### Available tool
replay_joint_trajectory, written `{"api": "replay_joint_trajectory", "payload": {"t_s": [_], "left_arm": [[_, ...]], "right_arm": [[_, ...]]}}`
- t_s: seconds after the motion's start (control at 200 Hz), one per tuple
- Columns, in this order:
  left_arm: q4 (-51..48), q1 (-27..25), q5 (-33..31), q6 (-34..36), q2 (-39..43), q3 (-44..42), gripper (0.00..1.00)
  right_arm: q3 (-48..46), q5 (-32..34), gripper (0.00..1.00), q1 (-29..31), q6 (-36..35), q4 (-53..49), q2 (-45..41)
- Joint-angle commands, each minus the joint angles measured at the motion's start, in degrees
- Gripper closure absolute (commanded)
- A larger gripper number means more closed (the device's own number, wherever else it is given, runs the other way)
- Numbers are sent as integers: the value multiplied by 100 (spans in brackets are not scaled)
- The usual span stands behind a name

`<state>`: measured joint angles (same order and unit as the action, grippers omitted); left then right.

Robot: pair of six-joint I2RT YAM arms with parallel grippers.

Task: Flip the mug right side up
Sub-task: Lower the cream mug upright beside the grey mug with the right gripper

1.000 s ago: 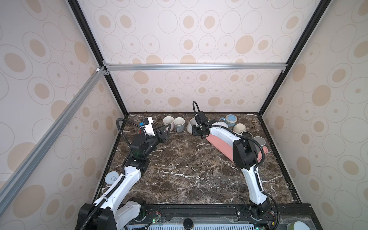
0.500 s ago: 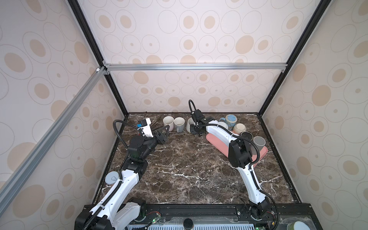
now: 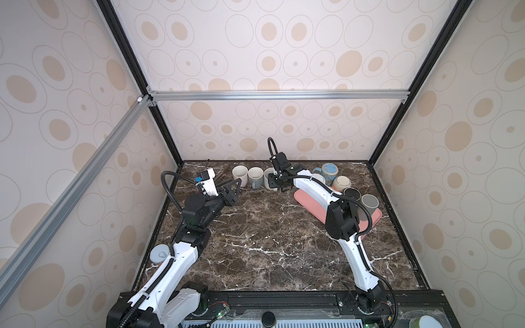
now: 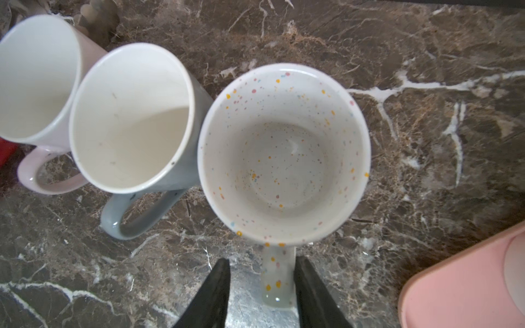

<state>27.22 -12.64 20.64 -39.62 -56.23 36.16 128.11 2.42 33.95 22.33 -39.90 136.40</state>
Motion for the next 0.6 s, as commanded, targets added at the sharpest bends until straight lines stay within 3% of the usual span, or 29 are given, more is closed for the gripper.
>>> {"api": "replay_joint_trajectory", "payload": {"t_s": [0.0,0.29,0.59], "left_arm": [[186,56,39,-61,81,-103,48],[585,-174,109,-301,-250,-286,52],[767,-1131,-327,-68,-968,16,52]], "right_arm": [[-48,-80,59,32,-214,-71,-663],[-1551,198,57,-226,-466,145,-2090],[-3918,340,57,-1514,-520,298,-4237]]}}
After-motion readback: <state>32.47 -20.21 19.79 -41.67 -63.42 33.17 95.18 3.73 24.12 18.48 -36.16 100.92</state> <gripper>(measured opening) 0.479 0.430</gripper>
